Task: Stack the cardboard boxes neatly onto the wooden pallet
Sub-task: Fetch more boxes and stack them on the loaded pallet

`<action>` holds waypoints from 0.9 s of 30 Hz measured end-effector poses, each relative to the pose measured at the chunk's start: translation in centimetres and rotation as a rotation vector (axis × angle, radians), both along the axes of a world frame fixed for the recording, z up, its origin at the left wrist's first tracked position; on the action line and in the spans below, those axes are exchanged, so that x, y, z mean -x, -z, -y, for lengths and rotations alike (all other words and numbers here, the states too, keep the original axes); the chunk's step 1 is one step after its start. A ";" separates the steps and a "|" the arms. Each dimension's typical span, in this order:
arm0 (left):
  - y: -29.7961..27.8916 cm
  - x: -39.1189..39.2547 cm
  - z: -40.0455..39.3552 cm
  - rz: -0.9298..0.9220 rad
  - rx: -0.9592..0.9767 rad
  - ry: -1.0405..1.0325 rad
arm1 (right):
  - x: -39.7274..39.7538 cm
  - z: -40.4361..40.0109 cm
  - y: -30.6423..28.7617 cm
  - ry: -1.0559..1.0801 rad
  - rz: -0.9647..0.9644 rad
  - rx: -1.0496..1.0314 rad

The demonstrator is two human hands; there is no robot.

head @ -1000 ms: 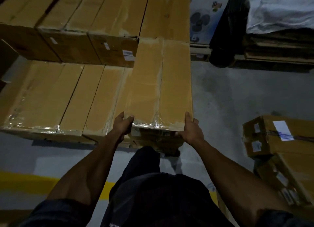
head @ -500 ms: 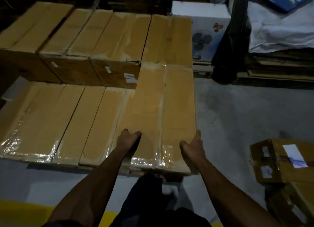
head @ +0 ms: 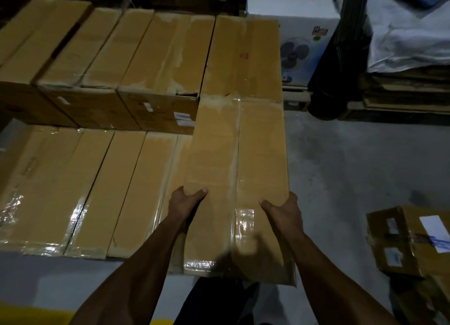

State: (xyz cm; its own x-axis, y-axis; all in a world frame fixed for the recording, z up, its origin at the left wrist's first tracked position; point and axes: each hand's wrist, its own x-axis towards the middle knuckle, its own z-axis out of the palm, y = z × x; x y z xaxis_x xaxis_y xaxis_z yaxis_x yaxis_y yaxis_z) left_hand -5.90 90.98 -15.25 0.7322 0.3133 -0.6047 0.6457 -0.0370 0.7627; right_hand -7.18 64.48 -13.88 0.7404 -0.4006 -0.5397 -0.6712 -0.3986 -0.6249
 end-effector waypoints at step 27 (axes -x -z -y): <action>1.3 -1.4 0.0 0.059 -0.159 0.127 | -1.6 0.1 0.9 -0.091 -0.046 0.045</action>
State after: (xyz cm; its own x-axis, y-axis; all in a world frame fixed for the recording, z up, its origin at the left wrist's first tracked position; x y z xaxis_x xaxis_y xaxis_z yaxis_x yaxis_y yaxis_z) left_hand -4.46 90.99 -16.51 0.8045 0.3044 -0.5101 0.5828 -0.2385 0.7768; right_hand -5.60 64.33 -14.82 0.7495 -0.3575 -0.5572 -0.6588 -0.4857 -0.5745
